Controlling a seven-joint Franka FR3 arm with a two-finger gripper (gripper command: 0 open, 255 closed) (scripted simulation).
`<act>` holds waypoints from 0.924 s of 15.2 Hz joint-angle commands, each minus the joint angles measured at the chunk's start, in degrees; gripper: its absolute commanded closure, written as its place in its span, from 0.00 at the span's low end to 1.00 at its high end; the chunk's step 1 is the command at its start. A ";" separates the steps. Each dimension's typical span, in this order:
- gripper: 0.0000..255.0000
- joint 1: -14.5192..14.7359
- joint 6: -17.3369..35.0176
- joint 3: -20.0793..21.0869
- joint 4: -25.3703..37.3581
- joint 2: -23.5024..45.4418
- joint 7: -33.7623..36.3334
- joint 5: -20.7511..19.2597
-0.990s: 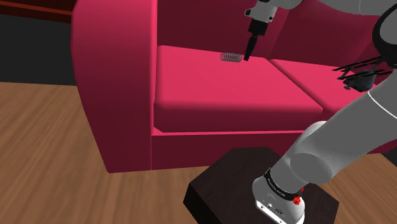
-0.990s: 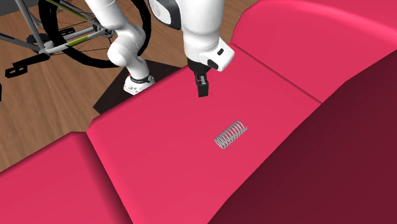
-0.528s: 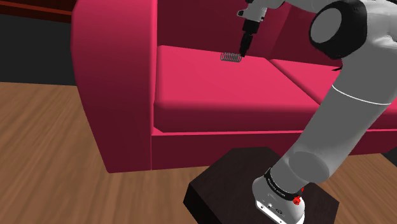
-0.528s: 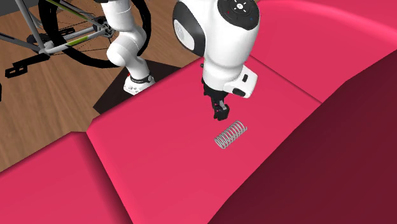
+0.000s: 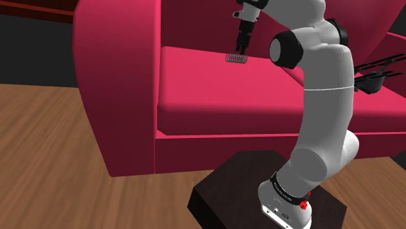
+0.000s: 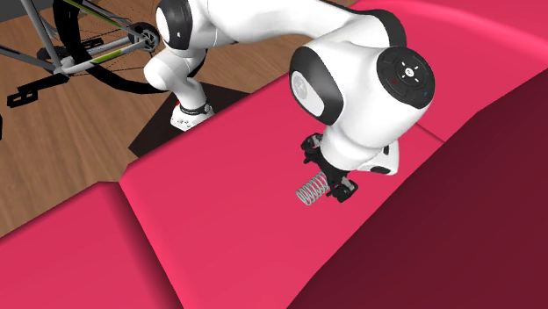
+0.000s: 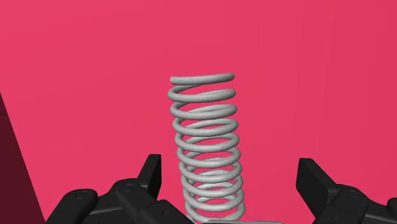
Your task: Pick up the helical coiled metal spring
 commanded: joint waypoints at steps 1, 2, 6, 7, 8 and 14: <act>0.00 -1.02 -0.60 0.48 2.69 2.17 -1.01 0.52; 0.00 -0.65 0.46 0.42 1.19 1.77 -1.11 0.38; 0.00 0.53 4.30 0.25 -3.86 0.70 -1.44 0.02; 0.00 0.90 5.71 0.22 -5.60 0.42 -1.56 -0.07; 0.00 0.91 5.72 0.22 -5.62 0.41 -1.56 -0.08; 1.00 0.83 5.57 0.24 -5.32 0.55 -1.54 -0.03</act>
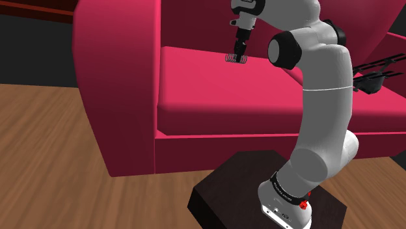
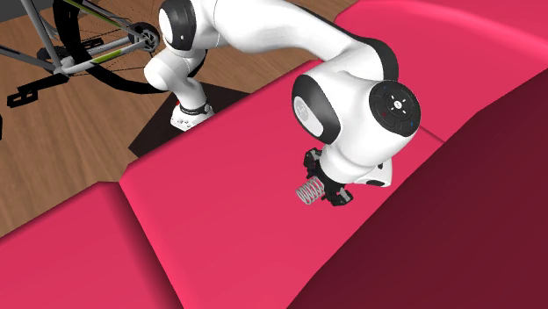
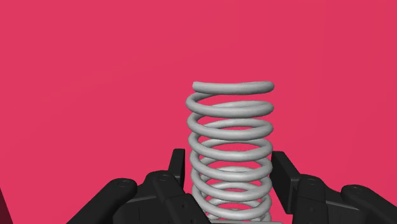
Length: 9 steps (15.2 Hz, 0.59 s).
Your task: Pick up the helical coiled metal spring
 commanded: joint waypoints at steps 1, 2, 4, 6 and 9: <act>1.00 0.01 0.00 0.02 -0.01 0.04 0.01 0.01; 1.00 0.03 0.03 0.01 -0.07 0.01 0.01 0.00; 1.00 0.04 0.04 0.01 -0.11 -0.02 0.01 -0.01; 1.00 -0.14 -0.73 0.01 0.76 0.06 0.06 0.01; 1.00 -0.96 -3.54 0.10 4.38 0.77 0.30 0.25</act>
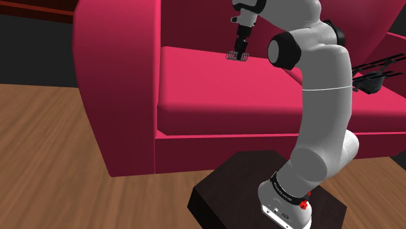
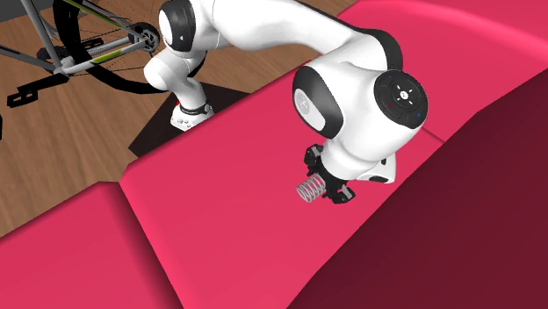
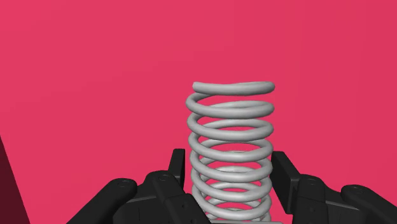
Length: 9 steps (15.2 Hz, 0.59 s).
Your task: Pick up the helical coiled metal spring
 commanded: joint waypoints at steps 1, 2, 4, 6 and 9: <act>1.00 -0.65 -2.03 0.09 2.70 0.62 0.16 0.22; 1.00 -0.99 -3.05 0.15 4.11 0.97 0.26 0.34; 1.00 -1.79 -5.23 0.29 7.24 1.83 0.47 0.65; 1.00 -2.77 -7.63 0.51 10.89 2.96 0.73 1.06; 1.00 -4.86 -12.01 1.07 18.19 5.59 1.34 1.98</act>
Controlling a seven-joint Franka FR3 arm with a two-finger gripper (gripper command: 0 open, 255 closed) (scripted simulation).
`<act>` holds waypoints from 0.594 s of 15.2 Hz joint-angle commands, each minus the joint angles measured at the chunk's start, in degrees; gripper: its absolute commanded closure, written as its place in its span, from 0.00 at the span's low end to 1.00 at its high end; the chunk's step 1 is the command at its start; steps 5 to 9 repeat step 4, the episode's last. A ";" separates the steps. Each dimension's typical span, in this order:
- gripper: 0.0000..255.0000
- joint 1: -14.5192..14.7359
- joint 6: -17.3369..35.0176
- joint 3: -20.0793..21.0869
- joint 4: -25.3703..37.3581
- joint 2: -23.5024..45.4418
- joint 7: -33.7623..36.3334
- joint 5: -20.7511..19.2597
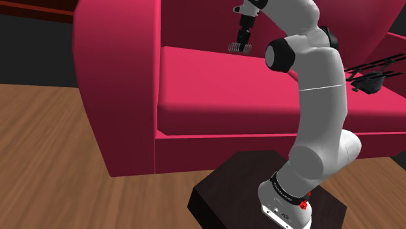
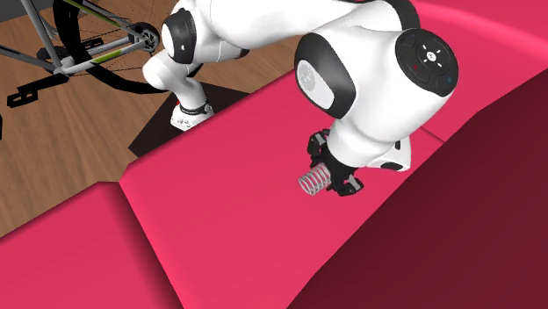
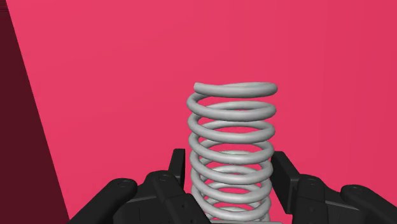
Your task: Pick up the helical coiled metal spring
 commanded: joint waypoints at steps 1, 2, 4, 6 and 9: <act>1.00 -1.81 -3.44 0.51 5.95 2.27 0.47 0.77; 1.00 -3.49 -6.17 1.14 11.34 4.62 1.08 1.47; 1.00 -3.92 -6.79 1.39 12.64 5.20 1.25 1.58; 1.00 -3.92 -6.79 1.39 12.64 5.20 1.25 1.58; 1.00 -3.92 -6.79 1.39 12.64 5.20 1.25 1.58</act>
